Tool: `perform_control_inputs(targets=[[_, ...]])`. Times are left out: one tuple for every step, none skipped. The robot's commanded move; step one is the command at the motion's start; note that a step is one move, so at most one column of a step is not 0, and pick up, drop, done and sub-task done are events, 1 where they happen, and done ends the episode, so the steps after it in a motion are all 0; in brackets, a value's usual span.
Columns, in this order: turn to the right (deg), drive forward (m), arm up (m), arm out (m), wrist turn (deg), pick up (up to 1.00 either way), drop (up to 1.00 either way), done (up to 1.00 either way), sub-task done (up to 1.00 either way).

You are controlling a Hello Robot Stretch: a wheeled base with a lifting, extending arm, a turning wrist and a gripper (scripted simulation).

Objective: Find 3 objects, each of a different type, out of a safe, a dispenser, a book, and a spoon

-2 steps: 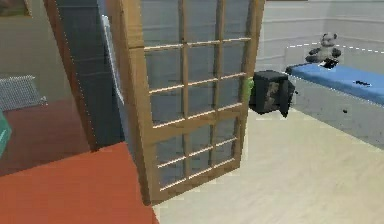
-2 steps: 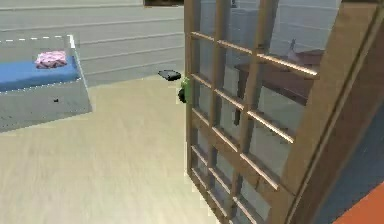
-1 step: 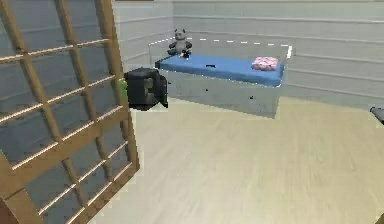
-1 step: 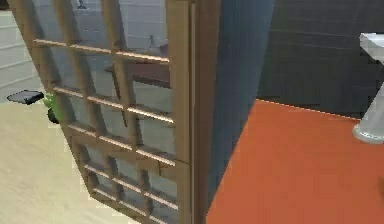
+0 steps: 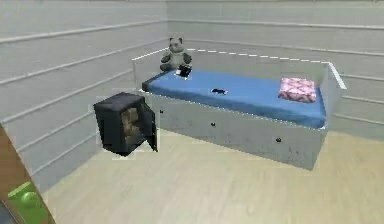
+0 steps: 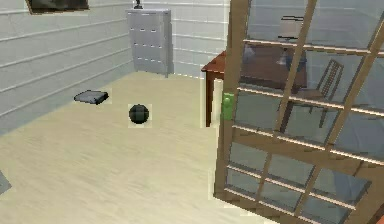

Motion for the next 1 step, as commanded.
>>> perform_control_inputs(targets=[[3.0,0.0,0.0,0.0,0.0,0.0,0.0,0.0,0.0]])
